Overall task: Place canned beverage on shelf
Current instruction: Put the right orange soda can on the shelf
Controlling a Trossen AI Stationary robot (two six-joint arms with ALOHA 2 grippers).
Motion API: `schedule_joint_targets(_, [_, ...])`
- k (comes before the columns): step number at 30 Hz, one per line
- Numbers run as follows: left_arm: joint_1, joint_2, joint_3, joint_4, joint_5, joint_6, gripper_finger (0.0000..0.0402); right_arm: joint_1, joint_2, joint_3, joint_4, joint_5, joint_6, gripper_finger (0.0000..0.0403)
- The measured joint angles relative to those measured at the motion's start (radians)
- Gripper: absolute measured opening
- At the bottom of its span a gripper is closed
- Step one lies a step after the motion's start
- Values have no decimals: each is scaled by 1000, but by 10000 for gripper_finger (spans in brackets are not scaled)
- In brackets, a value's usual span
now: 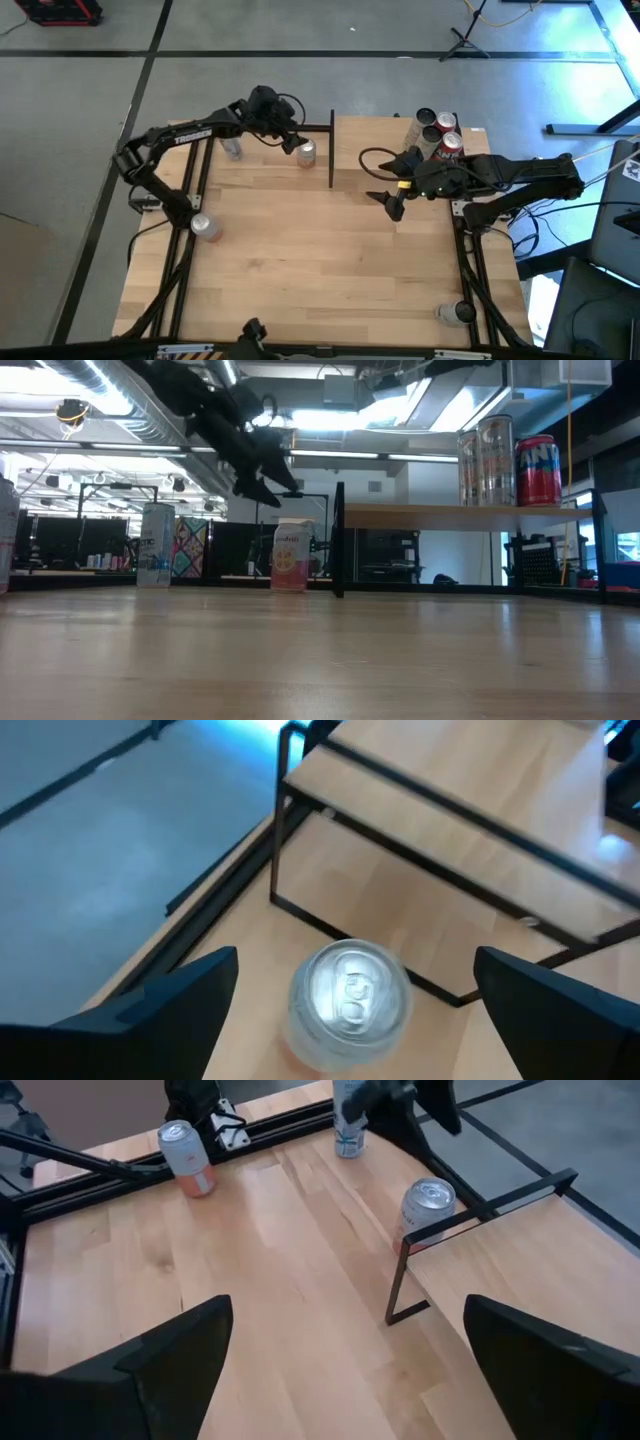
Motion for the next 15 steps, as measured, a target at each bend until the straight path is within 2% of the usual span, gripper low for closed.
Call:
schedule_joint_targets(8, [-8,126,0,61,121,104,395,0,0,0,0,4,43,386])
schedule_joint_targets(15, [-10,194,0,64,87,140,394,1,0,0,0,-4,66,386])
